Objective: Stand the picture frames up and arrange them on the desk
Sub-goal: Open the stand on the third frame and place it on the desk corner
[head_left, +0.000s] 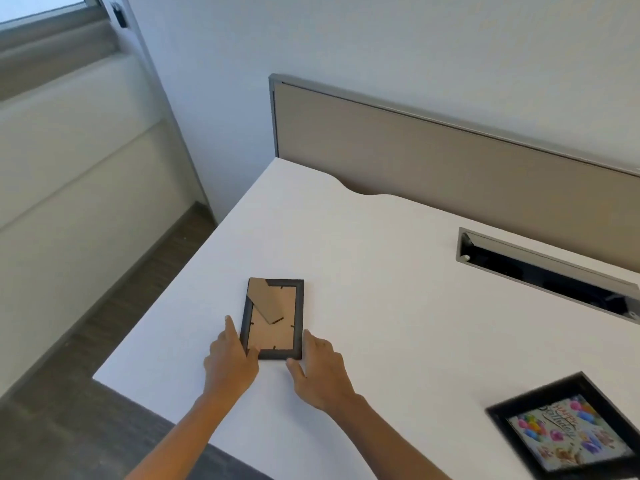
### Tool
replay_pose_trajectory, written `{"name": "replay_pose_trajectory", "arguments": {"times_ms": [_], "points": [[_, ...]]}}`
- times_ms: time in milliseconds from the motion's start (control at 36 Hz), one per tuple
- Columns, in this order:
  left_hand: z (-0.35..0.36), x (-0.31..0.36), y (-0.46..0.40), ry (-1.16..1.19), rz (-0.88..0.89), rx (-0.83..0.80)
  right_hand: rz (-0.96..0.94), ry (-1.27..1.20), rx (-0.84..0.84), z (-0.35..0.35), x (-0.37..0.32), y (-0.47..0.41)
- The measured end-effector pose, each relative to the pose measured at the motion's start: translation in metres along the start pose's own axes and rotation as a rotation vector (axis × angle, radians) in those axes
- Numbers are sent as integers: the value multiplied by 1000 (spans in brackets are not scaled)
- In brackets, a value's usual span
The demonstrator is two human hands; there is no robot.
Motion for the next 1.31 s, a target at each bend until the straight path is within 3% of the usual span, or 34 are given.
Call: {"name": "replay_pose_trajectory", "arguments": {"times_ms": [306, 611, 861, 1139, 1306], "points": [[9, 13, 13, 48, -16, -37, 89, -124, 20, 21, -18, 2], [5, 13, 20, 331, 52, -68, 102, -447, 205, -3, -5, 6], [-27, 24, 14, 360, 164, 38, -64, -369, 467, -46, -9, 9], [-85, 57, 5, 426, 353, 197, -266, -349, 590, -101, -31, 3], [-103, 75, -1, 490, 320, 180, -339, -334, 612, -137, -37, 0]]}}
Point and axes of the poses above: each hand's wrist, its own y-axis away from the middle knuckle, its own z-axis out of the palm, x = y × z, the point moved 6 cm from there along -y, towards the middle knuckle, and after that the axes turned 2 degrees about -z, right-handed, at the moved point
